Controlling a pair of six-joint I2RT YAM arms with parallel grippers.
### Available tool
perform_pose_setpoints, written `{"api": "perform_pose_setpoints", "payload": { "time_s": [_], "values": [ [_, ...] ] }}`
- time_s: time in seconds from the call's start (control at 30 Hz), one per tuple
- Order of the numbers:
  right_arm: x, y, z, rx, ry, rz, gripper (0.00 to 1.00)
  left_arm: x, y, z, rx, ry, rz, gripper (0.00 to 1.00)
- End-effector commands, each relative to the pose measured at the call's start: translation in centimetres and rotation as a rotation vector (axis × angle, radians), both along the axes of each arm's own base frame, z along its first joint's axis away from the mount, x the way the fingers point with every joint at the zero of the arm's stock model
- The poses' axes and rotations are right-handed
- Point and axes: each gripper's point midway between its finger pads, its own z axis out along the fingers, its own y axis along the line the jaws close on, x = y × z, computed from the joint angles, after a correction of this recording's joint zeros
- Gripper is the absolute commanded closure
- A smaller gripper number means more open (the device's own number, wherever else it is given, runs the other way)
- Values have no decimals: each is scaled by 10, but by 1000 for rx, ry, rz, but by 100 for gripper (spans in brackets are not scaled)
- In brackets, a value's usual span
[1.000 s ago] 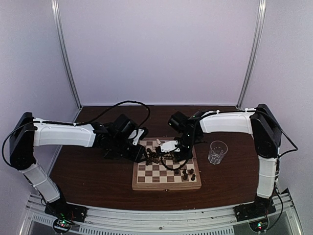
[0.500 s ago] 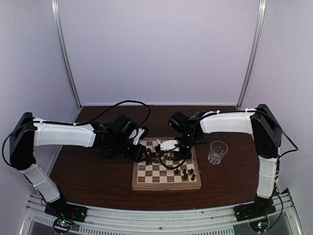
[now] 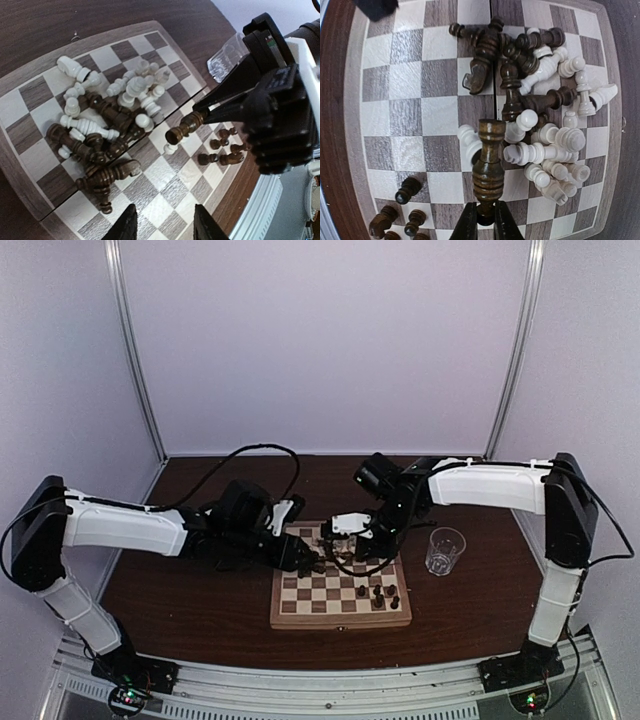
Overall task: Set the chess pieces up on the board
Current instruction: Pick up the chess pile from the chessboard, then place the chess pile on the chessboard.
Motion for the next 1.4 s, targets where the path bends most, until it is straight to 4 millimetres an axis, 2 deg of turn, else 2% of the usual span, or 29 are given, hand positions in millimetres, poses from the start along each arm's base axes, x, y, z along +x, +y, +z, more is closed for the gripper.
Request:
{"api": "perform_pose_setpoints", "payload": {
  "time_s": [0.0, 0.1, 0.23, 0.6, 1.0, 1.37],
  "values": [
    [-16, 0, 29, 87, 56, -15, 99, 4, -23, 51, -246, -63, -22, 60],
    [-21, 1, 40, 123, 73, -17, 99, 4, -27, 57, -297, -50, -22, 57],
    [-24, 3, 48, 151, 79, -19, 99, 2, -35, 55, -337, 3, -26, 55],
    [-22, 3, 50, 164, 77, -28, 99, 8, -52, 39, -390, 108, -2, 57],
    [-18, 1, 53, 186, 86, -47, 99, 8, -62, 35, -443, 153, -23, 55],
    [-19, -2, 49, 176, 89, -40, 98, 15, -70, 33, -468, 163, -10, 69]
  ]
}}
